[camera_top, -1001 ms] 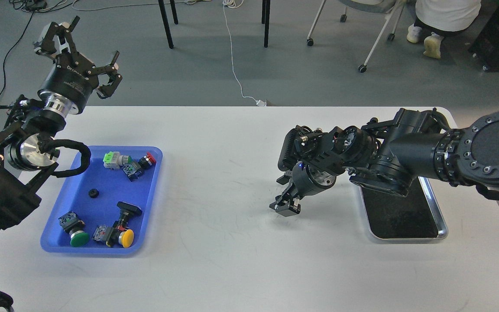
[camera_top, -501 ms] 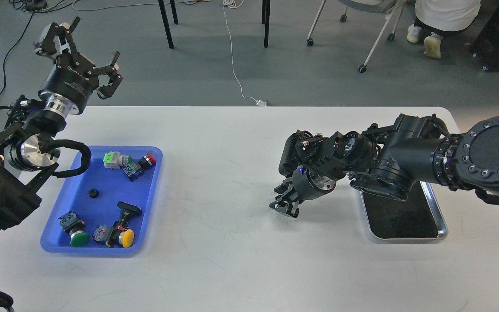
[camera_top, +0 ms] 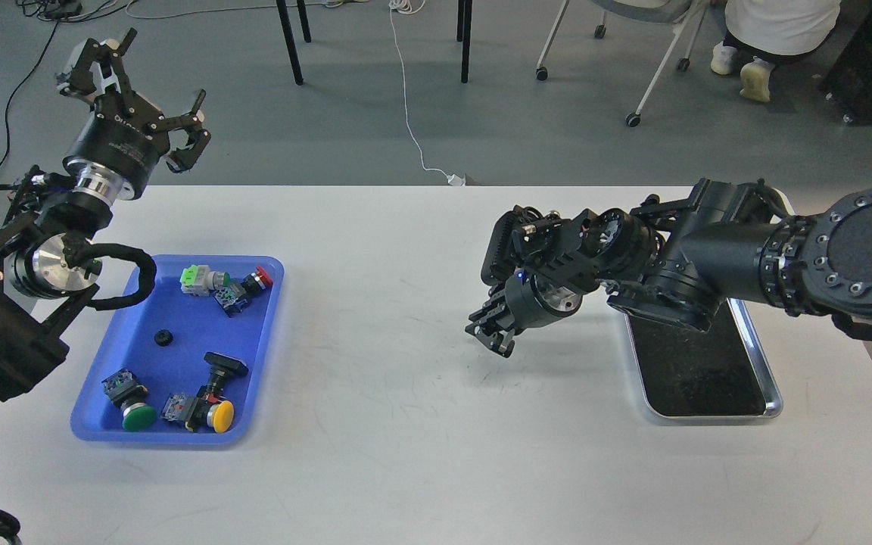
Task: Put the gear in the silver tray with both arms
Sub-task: 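Lift the gear with the right gripper and release it over the silver tray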
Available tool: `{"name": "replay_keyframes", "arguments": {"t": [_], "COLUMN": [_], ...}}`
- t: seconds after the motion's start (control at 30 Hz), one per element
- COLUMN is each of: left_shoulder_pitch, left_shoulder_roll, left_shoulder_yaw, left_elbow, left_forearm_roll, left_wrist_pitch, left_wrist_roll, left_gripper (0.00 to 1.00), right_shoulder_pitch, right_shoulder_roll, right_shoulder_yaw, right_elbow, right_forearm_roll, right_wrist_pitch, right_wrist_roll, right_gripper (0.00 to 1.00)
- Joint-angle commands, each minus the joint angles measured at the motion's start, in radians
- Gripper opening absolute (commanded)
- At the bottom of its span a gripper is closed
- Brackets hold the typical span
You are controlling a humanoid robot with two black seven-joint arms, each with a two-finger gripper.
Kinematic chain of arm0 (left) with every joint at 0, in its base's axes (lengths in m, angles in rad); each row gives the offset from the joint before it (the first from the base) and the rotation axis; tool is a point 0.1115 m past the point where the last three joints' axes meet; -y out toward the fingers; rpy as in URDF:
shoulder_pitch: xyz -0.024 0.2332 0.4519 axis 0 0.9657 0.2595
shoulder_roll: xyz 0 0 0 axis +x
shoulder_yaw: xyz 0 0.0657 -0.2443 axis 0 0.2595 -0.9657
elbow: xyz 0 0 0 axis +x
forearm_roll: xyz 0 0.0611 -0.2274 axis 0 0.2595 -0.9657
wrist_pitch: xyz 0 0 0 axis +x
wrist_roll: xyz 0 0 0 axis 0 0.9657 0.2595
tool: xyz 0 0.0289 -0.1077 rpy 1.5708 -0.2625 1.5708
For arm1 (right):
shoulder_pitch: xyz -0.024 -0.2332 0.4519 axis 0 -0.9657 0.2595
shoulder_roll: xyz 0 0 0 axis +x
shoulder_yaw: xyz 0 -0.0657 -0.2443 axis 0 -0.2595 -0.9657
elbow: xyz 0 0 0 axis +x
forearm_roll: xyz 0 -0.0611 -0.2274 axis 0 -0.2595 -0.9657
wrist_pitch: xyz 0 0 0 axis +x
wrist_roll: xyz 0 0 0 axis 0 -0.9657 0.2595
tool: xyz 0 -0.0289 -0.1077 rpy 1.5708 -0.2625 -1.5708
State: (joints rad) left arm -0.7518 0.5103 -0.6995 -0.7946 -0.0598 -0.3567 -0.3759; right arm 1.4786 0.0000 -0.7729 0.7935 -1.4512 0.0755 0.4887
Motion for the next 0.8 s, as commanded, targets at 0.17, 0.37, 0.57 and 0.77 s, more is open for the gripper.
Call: {"name": "replay_keyframes", "arguments": {"t": [0.17, 0.37, 0.57, 0.77], "left_shoulder_pitch": [0.0, 0.0, 0.0, 0.0], "left_shoulder_roll": [0.005, 0.011, 0.008, 0.01], "left_shoulder_yaw": [0.001, 0.006, 0.009, 0.011], "left_elbow": [0.0, 0.0, 0.0, 0.0], "left_forearm_roll": [0.0, 0.001, 0.001, 0.001], "left_wrist_pitch": [-0.001, -0.002, -0.002, -0.002], "left_wrist_roll": [0.003, 0.005, 0.003, 0.005], "left_gripper": [0.98, 0.98, 0.98, 0.98], "right_shoulder_pitch": [0.104, 0.115, 0.078, 0.019], "right_shoulder_roll": [-0.139, -0.327, -0.431, -0.457], "right_shoulder_yaw": [-0.057, -0.114, -0.121, -0.12], "right_elbow": [0.09, 0.162, 0.162, 0.158], "right_forearm_roll": [-0.017, -0.107, -0.221, -0.31], "right_wrist_pitch": [0.007, 0.007, 0.007, 0.007], "right_wrist_roll": [0.0, 0.0, 0.0, 0.0], "right_gripper": [0.03, 0.04, 0.04, 0.05]}}
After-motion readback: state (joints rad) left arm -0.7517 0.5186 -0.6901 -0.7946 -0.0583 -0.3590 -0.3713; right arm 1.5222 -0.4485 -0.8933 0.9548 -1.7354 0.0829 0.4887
